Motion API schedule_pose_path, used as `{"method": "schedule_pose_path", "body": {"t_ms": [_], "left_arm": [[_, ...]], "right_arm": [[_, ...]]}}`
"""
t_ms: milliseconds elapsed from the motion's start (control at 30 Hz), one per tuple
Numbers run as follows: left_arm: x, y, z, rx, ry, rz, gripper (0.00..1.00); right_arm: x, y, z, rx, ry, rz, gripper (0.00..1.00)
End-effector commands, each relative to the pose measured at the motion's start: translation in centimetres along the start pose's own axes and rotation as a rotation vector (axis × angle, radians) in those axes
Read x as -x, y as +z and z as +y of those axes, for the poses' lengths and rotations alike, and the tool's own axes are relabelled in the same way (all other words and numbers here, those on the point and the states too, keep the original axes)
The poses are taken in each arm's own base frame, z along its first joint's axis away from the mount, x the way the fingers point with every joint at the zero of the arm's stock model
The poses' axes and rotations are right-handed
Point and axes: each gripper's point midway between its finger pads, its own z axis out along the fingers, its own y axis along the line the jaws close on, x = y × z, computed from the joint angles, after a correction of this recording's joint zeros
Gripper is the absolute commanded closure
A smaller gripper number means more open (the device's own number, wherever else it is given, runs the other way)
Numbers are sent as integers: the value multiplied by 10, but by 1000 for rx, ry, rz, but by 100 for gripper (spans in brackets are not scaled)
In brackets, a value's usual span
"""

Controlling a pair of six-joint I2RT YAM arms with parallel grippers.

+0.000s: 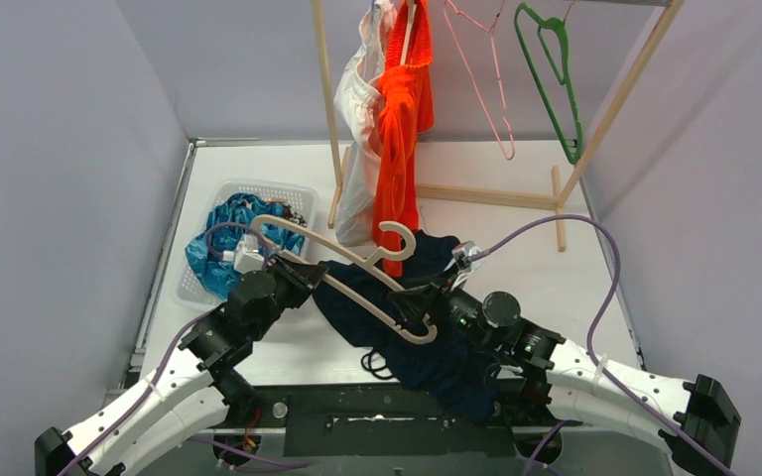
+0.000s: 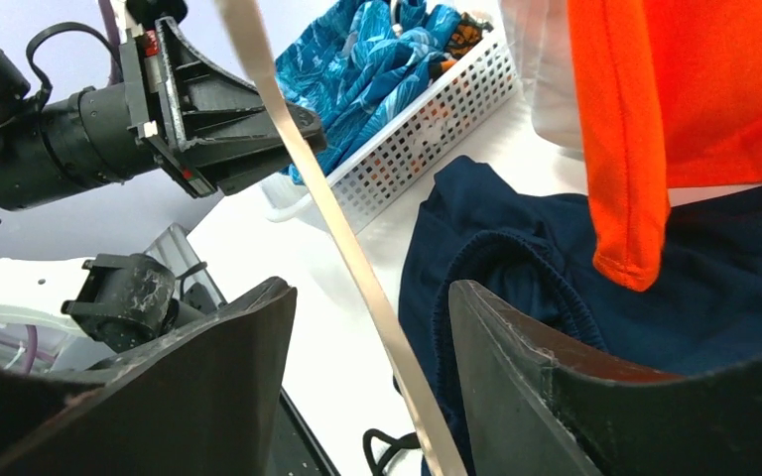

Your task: Remove the shorts from the hanger

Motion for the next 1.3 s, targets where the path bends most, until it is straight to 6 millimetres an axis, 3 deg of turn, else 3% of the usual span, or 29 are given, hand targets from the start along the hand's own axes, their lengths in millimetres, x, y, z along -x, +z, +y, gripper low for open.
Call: {"method": "schedule_pose_path", "body": {"t_ms": [0, 100, 267, 467, 667, 867, 967, 1067, 1200, 1267], "left_arm": [[29, -11, -11, 2, -30, -111, 100], [36, -17, -15, 1, -52, -130, 100], [55, -34, -39, -17, -70, -154, 100], [47, -46, -40, -18, -188, -90, 100], [37, -51, -27, -32, -306, -56, 100], [18, -51, -20, -38, -370, 27, 100], [13, -54, -15, -23, -395, 50, 100], [13, -59, -7, -17, -452, 46, 100], [18, -66, 0, -24, -512, 24, 100], [21, -68, 4, -19, -527, 4, 100]], "right_arm": [[12, -12, -3, -34, 9, -43, 40], [10, -21, -2, -21, -28, -21, 36], [4, -39, 1, 24, -77, 3, 35], [-19, -52, 15, 147, -73, 63, 35], [-26, -56, 40, 281, -6, 97, 43], [-27, -53, 44, 292, 51, 103, 60], [-23, -54, 42, 276, 72, 84, 60], [-21, -59, 37, 246, 106, 62, 49], [-24, -68, 42, 279, 134, 78, 49], [-22, -72, 47, 305, 136, 77, 53]]}}
